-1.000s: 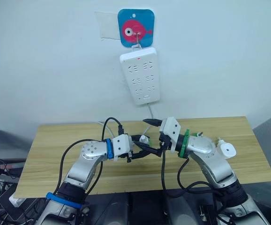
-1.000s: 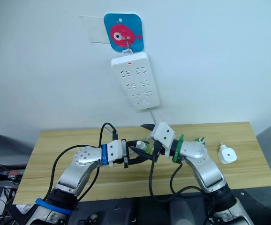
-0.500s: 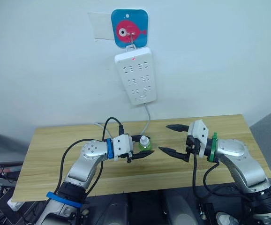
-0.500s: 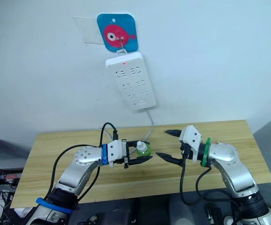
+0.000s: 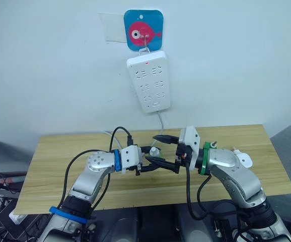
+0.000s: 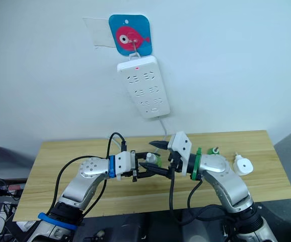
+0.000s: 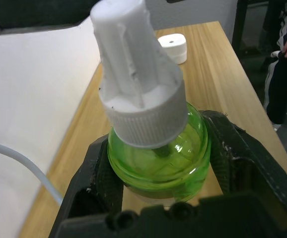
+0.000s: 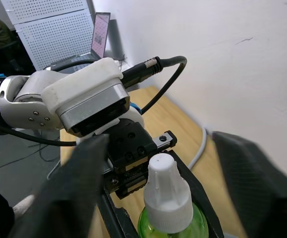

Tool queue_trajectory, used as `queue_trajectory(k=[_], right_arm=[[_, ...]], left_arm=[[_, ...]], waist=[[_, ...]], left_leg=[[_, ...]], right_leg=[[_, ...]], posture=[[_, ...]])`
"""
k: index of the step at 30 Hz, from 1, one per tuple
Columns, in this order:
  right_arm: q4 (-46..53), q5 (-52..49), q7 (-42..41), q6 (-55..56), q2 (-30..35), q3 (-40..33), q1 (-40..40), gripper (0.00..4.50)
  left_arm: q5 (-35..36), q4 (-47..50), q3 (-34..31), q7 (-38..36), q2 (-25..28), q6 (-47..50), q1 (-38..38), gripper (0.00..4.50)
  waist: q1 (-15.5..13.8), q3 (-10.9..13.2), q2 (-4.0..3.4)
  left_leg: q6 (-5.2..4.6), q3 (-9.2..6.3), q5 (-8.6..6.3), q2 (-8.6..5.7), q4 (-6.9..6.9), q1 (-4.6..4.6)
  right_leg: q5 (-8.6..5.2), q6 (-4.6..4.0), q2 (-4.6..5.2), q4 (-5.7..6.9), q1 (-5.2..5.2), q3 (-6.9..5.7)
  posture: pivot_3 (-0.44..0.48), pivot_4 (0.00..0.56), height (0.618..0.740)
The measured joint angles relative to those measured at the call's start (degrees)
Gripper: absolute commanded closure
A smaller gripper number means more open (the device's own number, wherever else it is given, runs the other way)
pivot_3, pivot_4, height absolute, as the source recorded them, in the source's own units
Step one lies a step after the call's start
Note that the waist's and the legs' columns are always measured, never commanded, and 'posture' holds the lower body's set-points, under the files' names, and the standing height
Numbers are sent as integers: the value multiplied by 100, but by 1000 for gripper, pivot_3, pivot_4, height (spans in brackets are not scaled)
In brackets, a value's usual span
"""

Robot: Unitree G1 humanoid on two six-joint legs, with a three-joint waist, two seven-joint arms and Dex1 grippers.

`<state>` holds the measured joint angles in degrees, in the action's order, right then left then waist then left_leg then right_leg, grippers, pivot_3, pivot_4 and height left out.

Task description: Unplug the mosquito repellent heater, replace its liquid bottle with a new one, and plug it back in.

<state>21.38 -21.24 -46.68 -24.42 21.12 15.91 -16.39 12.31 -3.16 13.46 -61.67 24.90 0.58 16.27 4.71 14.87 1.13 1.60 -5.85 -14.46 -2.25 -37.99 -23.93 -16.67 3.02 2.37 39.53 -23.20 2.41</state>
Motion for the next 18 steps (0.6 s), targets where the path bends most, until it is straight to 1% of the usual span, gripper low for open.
queue_trajectory(k=[4,5,6,13,18], right_arm=[[-122,158,-78,168,72,29,-16,3500],[-151,212,-113,243,107,64,-29,3922],[-155,236,-143,294,121,85,-43,4191],[-175,290,-289,538,157,77,-56,4208],[513,-334,-231,-58,265,-265,-151,4208]], left_arm=[[-6,26,1,-9,0,0,10,2239],[-15,24,1,-6,1,5,13,2239],[-19,16,0,-7,3,8,13,2239],[-20,11,0,-18,1,3,28,2239],[-19,8,0,-25,-2,0,28,2239]], waist=[[3,0,0],[4,0,0],[4,0,0],[5,0,0],[4,0,0]], left_leg=[[0,2,0,-1,0,0],[0,2,0,0,0,0],[0,2,0,0,0,0],[0,2,0,0,0,0],[0,0,0,0,0,-1]], right_leg=[[0,0,-1,-1,0,2],[0,0,-1,0,0,1],[0,0,-2,0,0,1],[0,0,-2,0,0,1],[0,0,-1,0,0,2]], posture=[[-77,256,740],[-77,256,740],[-77,256,740],[-81,257,740],[-83,258,740]])
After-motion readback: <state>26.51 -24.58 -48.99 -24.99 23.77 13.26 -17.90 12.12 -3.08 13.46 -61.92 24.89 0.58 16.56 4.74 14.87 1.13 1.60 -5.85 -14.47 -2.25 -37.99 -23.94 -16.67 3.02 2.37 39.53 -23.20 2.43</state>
